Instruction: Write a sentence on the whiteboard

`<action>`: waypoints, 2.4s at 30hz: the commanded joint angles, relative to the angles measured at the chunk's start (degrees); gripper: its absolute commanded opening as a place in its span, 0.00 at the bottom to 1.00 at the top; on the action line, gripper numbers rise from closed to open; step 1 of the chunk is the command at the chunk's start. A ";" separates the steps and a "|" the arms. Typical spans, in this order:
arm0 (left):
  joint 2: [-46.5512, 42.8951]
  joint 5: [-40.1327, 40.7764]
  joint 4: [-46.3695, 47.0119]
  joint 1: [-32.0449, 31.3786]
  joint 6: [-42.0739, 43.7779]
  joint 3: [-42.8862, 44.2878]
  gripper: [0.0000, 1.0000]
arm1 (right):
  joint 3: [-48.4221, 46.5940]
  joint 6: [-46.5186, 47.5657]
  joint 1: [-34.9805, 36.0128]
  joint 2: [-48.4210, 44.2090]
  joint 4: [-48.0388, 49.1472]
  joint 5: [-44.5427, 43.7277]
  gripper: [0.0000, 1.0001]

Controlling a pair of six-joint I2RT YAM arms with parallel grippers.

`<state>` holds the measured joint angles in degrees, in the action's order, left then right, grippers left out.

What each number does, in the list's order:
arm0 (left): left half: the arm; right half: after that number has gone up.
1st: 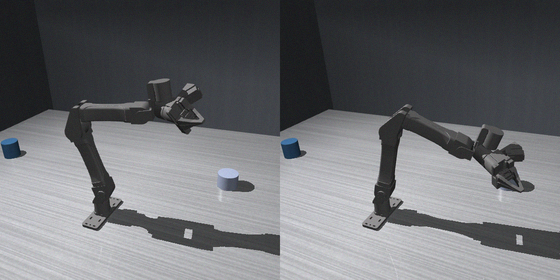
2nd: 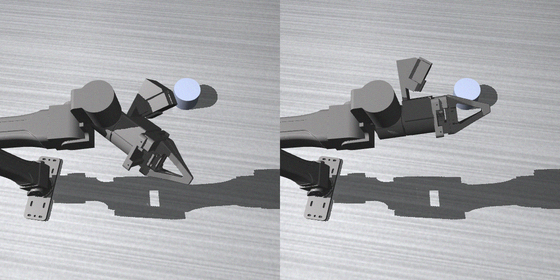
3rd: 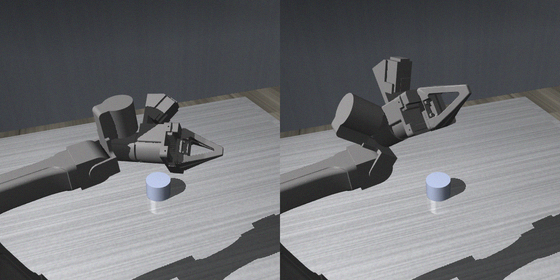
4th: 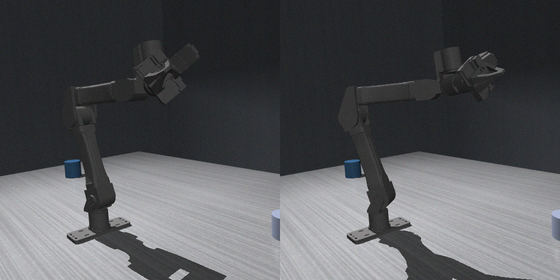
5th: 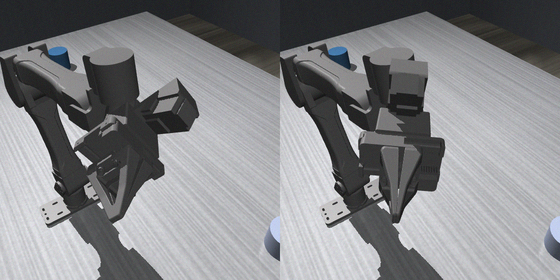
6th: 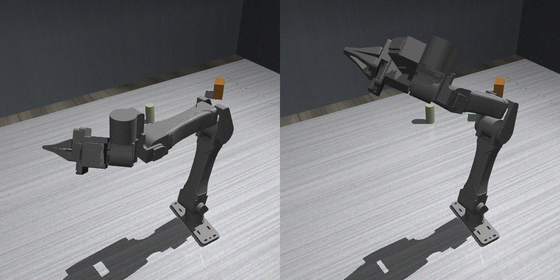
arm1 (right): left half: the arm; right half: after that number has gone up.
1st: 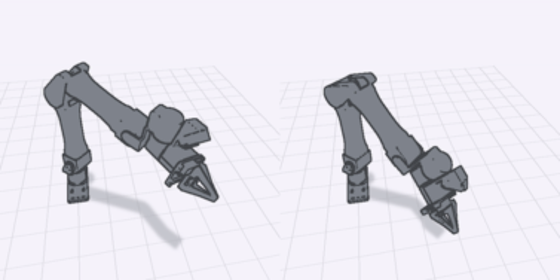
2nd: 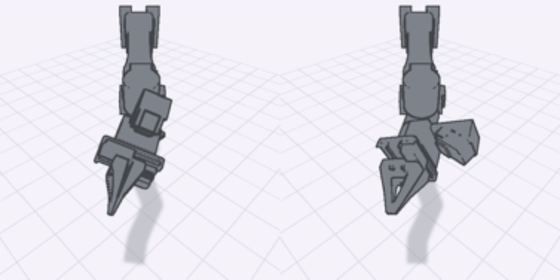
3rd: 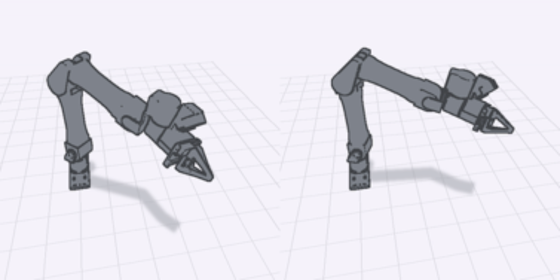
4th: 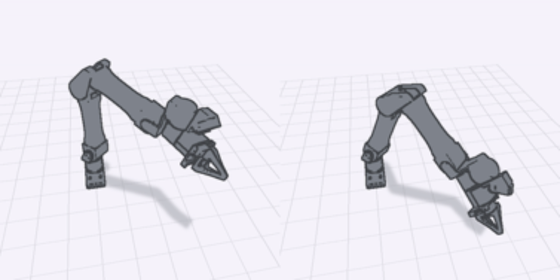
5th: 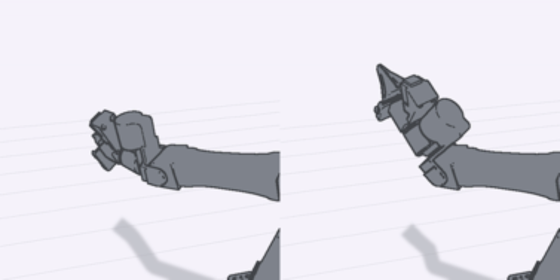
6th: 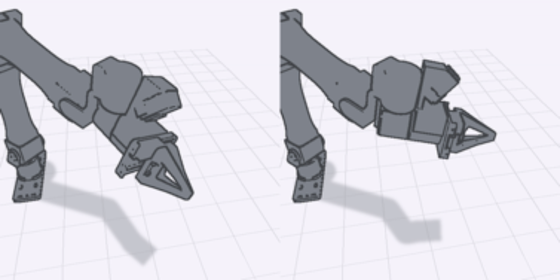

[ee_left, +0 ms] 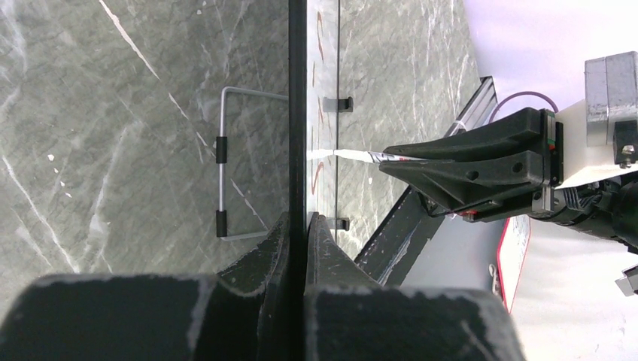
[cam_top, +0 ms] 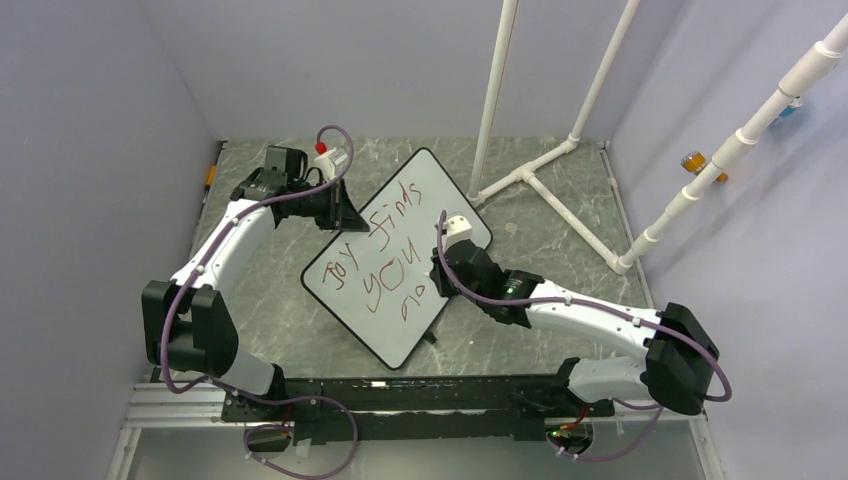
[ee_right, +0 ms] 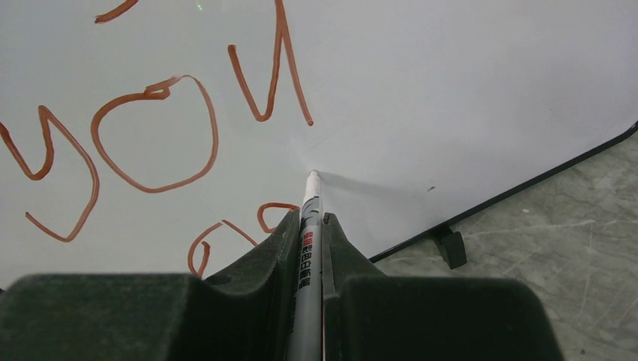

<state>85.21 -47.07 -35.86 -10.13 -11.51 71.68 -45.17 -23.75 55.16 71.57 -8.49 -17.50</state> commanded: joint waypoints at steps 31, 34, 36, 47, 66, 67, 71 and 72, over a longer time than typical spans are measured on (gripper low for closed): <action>-0.83 4.47 3.46 -0.38 4.63 1.27 0.00 | -3.08 2.02 -6.09 2.96 2.98 2.76 0.00; -0.75 4.78 3.49 -0.37 4.54 1.37 0.00 | -1.18 1.14 -6.20 2.31 2.96 3.04 0.00; -0.67 4.94 3.49 -0.38 4.49 1.43 0.00 | 0.59 0.52 -6.15 1.41 2.74 2.96 0.00; -0.36 4.93 3.48 -0.40 4.44 1.61 0.00 | 4.03 -0.71 -6.85 -0.67 2.00 2.73 0.00; 0.88 4.62 2.98 -0.48 4.87 1.86 0.00 | -7.48 3.73 -10.94 1.41 0.40 3.08 0.00; 1.58 4.18 2.72 -0.54 4.91 2.07 0.00 | -7.03 3.59 -10.95 0.23 -0.07 2.82 0.00; 3.91 4.02 1.34 -1.79 5.71 3.15 0.00 | -5.32 2.82 -11.11 -5.63 -2.02 1.28 0.00; 4.52 4.02 1.34 -2.24 5.61 3.39 0.00 | -4.95 2.59 -11.16 -7.03 -2.48 0.90 0.00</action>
<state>87.33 -47.29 -35.81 -10.35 -11.51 72.82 -50.65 -20.95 44.36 71.44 -10.35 -14.59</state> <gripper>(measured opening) 0.087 0.138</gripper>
